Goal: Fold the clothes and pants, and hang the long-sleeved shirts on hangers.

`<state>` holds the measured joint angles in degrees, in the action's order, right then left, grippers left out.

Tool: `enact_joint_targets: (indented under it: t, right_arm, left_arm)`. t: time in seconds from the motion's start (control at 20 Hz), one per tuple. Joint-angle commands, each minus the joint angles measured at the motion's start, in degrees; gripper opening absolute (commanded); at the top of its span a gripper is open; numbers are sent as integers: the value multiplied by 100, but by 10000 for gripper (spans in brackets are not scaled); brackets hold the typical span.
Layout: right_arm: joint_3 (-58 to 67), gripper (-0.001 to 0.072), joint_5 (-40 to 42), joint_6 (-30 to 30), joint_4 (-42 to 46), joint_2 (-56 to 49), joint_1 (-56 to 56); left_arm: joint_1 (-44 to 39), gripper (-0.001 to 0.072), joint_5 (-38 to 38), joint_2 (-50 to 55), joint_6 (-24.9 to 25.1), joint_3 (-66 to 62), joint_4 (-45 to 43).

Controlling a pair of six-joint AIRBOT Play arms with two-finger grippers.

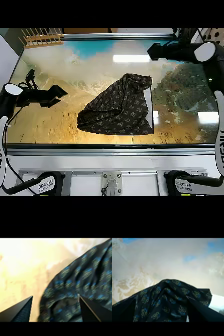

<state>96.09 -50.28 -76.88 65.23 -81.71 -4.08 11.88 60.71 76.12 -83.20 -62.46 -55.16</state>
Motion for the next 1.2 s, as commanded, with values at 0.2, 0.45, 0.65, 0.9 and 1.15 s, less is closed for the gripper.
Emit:
enact_joint_targets:
  t: [0.2, 0.45, 0.65, 0.9, 1.15]
  right_arm:
    - [-1637, 649, -636, 55, 52, 1268, 76]
    - [-2201, 648, -638, 31, -9, 1453, 74]
    - [-2212, 649, -614, 35, -105, 1451, 48]
    - [-2212, 649, -619, 35, -101, 1451, 42]
    - [-2218, 649, -691, 35, -98, 1451, 42]
  left_arm:
    - [-876, 613, 42, -1082, 1742, 1722, -1012]
    - [-2249, 627, -1086, -1786, 1537, 2625, -2487]
    - [-2579, 627, -1639, -1390, 1419, 2570, -2428]
    - [-2686, 623, -1443, -313, 1325, 1871, -2439]
    - [-2474, 621, -1368, 52, 872, 1390, -2424]
